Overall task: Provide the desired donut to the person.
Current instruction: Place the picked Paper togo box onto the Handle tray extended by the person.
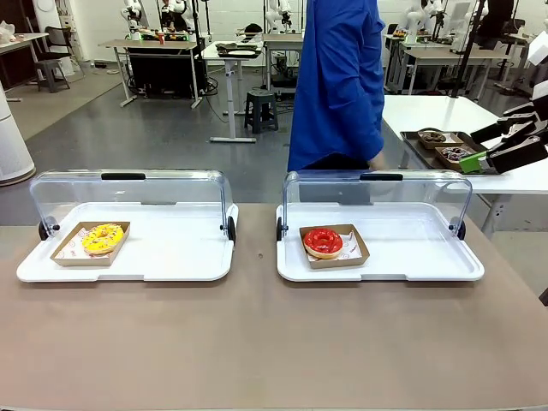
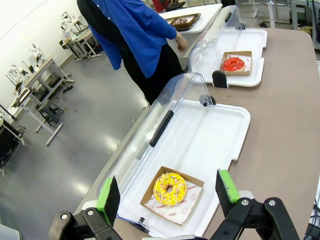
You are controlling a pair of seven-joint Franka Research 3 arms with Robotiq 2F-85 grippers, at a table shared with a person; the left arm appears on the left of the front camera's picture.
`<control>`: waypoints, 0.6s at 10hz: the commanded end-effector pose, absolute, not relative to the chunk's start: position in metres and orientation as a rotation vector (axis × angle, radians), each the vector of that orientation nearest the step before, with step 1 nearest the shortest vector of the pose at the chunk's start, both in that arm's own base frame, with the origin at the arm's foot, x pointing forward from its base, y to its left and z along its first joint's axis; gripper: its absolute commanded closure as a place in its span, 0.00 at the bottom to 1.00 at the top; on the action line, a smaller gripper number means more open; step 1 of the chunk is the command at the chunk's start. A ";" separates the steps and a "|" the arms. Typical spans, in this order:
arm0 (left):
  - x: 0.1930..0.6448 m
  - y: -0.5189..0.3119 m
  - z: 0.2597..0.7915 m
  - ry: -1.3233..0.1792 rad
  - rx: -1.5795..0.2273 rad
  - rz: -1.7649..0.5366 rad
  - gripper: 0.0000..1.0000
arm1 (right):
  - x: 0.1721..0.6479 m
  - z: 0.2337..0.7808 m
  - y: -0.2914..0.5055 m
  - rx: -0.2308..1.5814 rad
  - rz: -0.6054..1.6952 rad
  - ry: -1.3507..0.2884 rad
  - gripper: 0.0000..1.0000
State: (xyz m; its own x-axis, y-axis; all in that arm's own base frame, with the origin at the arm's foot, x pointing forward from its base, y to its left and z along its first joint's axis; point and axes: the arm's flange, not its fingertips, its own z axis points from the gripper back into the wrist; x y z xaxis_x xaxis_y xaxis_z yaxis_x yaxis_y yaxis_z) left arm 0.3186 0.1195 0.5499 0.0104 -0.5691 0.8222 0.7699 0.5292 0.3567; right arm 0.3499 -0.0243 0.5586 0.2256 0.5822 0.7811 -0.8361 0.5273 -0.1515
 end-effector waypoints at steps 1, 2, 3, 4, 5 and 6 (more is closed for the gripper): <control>0.319 0.120 0.549 -1.169 -0.224 -1.055 0.00 | 0.350 0.559 -0.025 0.342 1.009 -0.901 0.00; 0.319 0.120 0.549 -1.169 -0.224 -1.055 0.00 | 0.350 0.559 -0.025 0.342 1.009 -0.901 0.00; 0.319 0.120 0.549 -1.169 -0.224 -1.055 0.00 | 0.350 0.559 -0.025 0.342 1.009 -0.901 0.00; 0.319 0.120 0.549 -1.169 -0.224 -1.055 0.00 | 0.350 0.559 -0.025 0.342 1.009 -0.901 0.00; 0.319 0.120 0.549 -1.169 -0.224 -1.055 0.00 | 0.350 0.559 -0.025 0.342 1.009 -0.901 0.00; 0.319 0.120 0.549 -1.169 -0.224 -1.055 0.00 | 0.350 0.559 -0.025 0.342 1.009 -0.901 0.00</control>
State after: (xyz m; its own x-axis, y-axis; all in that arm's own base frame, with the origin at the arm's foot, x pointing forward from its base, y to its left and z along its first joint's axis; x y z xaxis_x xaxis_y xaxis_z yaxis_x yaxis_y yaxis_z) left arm 0.3186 0.1195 0.5499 0.0104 -0.5691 0.8222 0.7699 0.5292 0.3567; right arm 0.3498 -0.0242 0.5586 0.2256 0.5822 0.7811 -0.8363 0.5270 -0.1512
